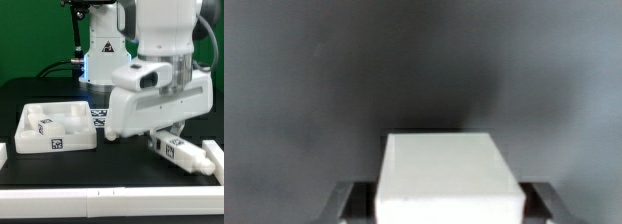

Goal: Assemble desk

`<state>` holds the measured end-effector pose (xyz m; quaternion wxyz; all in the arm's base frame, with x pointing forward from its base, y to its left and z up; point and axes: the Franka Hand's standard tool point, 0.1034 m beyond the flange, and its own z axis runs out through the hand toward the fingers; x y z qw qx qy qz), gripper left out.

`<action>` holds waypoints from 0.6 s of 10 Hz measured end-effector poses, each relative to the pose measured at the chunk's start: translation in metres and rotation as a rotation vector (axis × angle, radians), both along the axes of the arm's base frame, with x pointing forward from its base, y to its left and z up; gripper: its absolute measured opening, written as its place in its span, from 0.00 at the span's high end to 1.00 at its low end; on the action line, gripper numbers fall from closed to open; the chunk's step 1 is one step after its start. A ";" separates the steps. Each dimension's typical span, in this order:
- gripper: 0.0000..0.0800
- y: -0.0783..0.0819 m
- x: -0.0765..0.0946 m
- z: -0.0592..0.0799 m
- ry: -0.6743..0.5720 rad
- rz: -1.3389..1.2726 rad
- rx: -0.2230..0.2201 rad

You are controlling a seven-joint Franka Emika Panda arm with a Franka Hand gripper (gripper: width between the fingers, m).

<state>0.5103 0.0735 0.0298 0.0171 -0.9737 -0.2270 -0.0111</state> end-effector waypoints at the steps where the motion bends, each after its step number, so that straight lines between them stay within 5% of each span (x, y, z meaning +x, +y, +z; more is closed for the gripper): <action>1: 0.64 0.010 -0.014 0.017 -0.003 -0.068 -0.001; 3: 0.64 0.038 -0.025 0.040 -0.010 -0.100 -0.002; 6: 0.64 0.035 -0.027 0.035 -0.002 -0.092 -0.004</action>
Offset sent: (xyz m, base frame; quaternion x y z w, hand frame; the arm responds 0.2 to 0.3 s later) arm 0.0000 0.0000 0.0000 0.0000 0.0000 0.0000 1.0000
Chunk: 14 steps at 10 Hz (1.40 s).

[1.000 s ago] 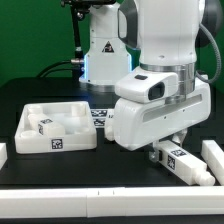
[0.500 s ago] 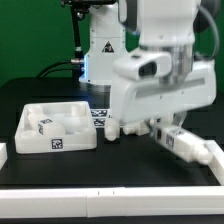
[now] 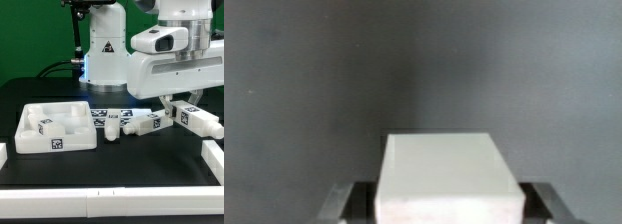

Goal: Assemble desk

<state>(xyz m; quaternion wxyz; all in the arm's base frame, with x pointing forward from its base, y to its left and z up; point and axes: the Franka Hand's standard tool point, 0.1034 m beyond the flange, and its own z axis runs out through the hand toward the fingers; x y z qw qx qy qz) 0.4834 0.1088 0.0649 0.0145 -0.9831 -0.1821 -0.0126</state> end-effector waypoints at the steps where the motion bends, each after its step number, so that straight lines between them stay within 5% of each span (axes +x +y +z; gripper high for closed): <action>1: 0.64 0.005 -0.006 0.000 0.008 -0.084 0.001; 3: 0.64 0.044 -0.054 0.006 0.039 -0.252 -0.014; 4: 0.64 0.050 -0.065 0.004 0.035 -0.247 -0.010; 8: 0.64 0.048 -0.067 0.001 0.023 -0.269 0.002; 11: 0.64 0.058 -0.129 -0.032 0.066 -0.344 0.007; 14: 0.64 0.067 -0.148 -0.056 0.083 -0.344 0.009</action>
Offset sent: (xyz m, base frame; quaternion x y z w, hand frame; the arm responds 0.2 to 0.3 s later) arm -0.0849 0.0399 -0.0089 -0.0255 -0.0384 0.1820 0.9822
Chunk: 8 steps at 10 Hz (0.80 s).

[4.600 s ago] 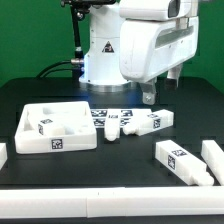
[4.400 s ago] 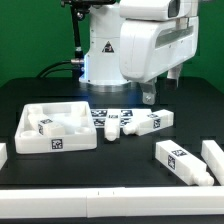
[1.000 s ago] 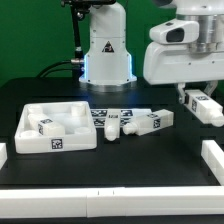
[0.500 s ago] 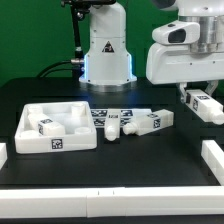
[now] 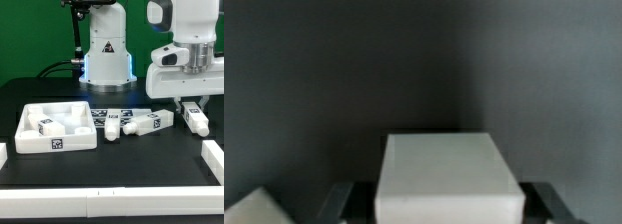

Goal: Assemble desk

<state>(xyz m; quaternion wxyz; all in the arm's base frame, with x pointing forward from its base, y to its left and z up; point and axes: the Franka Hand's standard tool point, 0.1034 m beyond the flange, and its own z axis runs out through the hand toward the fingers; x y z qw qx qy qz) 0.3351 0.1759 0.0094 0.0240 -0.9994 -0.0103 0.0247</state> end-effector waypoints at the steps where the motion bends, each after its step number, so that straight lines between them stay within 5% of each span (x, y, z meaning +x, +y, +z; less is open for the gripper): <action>1: 0.64 -0.004 0.001 -0.001 0.000 0.008 -0.001; 3: 0.64 -0.008 0.002 -0.001 -0.001 0.008 -0.002; 5: 0.37 -0.008 0.003 0.000 0.000 0.009 -0.002; 6: 0.37 -0.016 0.006 0.011 0.036 -0.007 -0.013; 7: 0.23 -0.027 0.017 0.032 0.041 -0.053 -0.006; 8: 0.20 -0.036 0.027 0.048 0.033 -0.083 0.002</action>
Offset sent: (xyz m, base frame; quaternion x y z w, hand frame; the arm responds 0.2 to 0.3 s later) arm 0.0000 0.0000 0.0000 0.0000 0.0000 0.0000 1.0000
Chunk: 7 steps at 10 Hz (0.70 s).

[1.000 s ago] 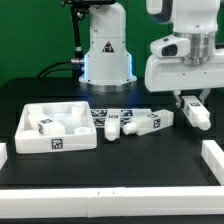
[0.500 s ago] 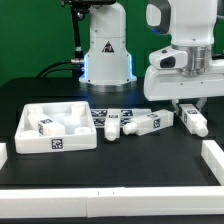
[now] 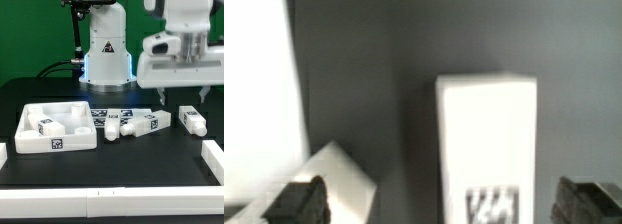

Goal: Assemble desk

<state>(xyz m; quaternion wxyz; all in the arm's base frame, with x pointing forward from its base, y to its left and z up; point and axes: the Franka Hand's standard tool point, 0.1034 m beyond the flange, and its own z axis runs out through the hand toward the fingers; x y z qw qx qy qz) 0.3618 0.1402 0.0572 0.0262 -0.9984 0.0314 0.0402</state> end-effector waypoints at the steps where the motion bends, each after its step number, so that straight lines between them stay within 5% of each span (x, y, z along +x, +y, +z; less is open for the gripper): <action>1: 0.20 -0.011 0.008 0.008 -0.007 0.002 0.009; 3: 0.19 -0.033 0.028 0.013 -0.034 0.011 0.030; 7: 0.19 -0.042 0.023 0.004 -0.006 -0.115 0.016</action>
Offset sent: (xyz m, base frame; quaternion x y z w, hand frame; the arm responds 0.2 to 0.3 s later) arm 0.0000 0.0000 0.0000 0.0000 0.0000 0.0000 1.0000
